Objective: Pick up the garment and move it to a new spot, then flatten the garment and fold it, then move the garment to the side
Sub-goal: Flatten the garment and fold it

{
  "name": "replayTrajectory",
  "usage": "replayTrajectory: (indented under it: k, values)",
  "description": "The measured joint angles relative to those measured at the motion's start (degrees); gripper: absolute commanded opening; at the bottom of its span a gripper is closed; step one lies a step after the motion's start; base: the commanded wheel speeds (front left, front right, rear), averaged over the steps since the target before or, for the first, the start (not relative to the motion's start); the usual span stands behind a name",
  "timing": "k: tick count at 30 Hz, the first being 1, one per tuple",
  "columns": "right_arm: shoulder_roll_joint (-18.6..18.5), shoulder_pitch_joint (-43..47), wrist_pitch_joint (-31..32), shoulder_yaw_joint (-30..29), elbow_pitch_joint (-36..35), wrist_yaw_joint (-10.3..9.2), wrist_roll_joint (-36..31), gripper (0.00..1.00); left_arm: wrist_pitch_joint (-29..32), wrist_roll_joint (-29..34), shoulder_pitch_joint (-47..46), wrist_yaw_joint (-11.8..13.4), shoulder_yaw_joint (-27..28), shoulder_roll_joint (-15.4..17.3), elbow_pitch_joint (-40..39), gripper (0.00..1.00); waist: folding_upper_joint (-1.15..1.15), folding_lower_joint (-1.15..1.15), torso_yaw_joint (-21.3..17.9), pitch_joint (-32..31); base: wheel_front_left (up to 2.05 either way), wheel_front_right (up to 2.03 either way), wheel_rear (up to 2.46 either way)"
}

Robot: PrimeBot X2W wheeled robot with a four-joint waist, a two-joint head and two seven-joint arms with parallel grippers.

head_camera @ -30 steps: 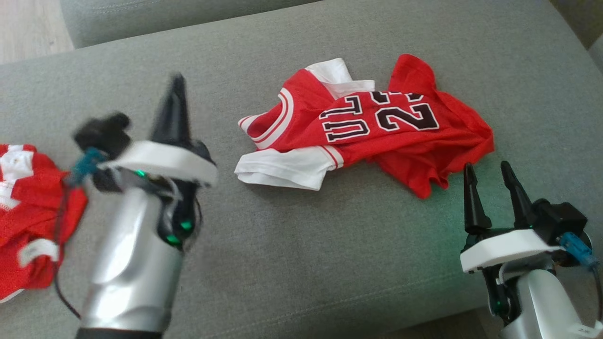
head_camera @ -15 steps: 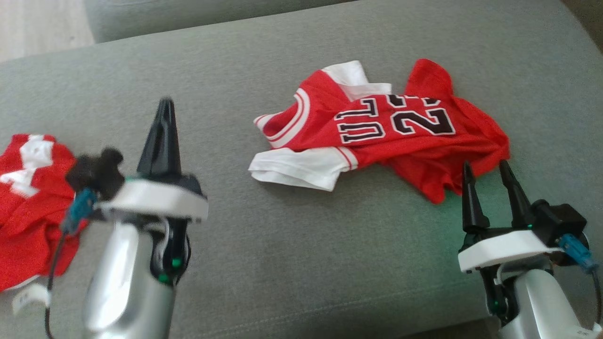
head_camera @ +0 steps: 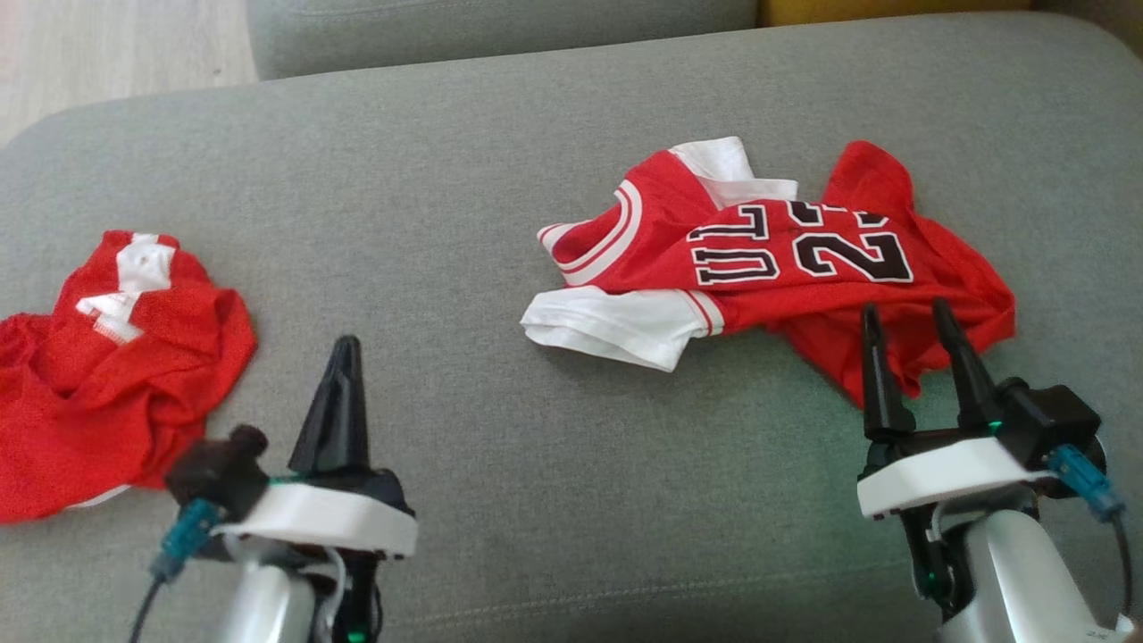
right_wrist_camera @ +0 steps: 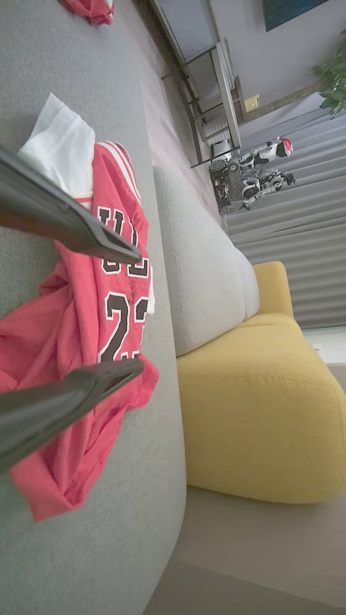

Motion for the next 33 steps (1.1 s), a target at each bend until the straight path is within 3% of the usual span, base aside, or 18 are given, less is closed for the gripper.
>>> replayTrajectory:
  k: [1,2,11,18,26,33]
  values:
    - [0.0,0.0,0.0,0.1,-0.1,0.00,0.0,1.00,0.0,0.0,0.3,0.7,-0.6,0.0,0.0,0.96,0.00,0.00,0.2,-0.1,0.00,0.00,0.00]
    - [0.0,0.1,0.0,0.1,-0.2,0.00,0.0,1.00,0.0,0.0,0.4,1.3,-1.0,0.0,0.0,1.00,0.00,0.00,0.3,-0.1,0.00,0.00,0.00]
    - [0.0,0.4,0.3,1.2,-1.1,0.00,0.0,1.00,0.0,0.0,-1.1,2.1,-4.2,0.1,1.5,1.00,0.00,0.00,0.0,1.0,0.00,0.00,0.00]
    - [0.0,0.1,0.3,1.7,-1.4,0.00,0.0,1.00,0.5,0.4,-9.3,-0.3,-9.5,0.0,16.0,1.00,0.00,0.00,-2.7,3.6,0.00,0.00,0.00]
    - [0.0,-0.8,0.1,2.0,-1.1,0.00,1.0,1.00,0.7,-13.4,-19.7,-1.7,-10.9,0.0,25.5,1.00,0.00,0.00,-6.9,7.0,0.00,0.00,0.00]
    - [0.0,-2.1,-0.7,2.1,-0.1,0.00,1.0,1.00,1.8,-13.5,-25.2,-1.8,-13.8,-0.1,32.6,1.00,0.00,0.00,-9.8,8.9,0.00,0.00,0.00]
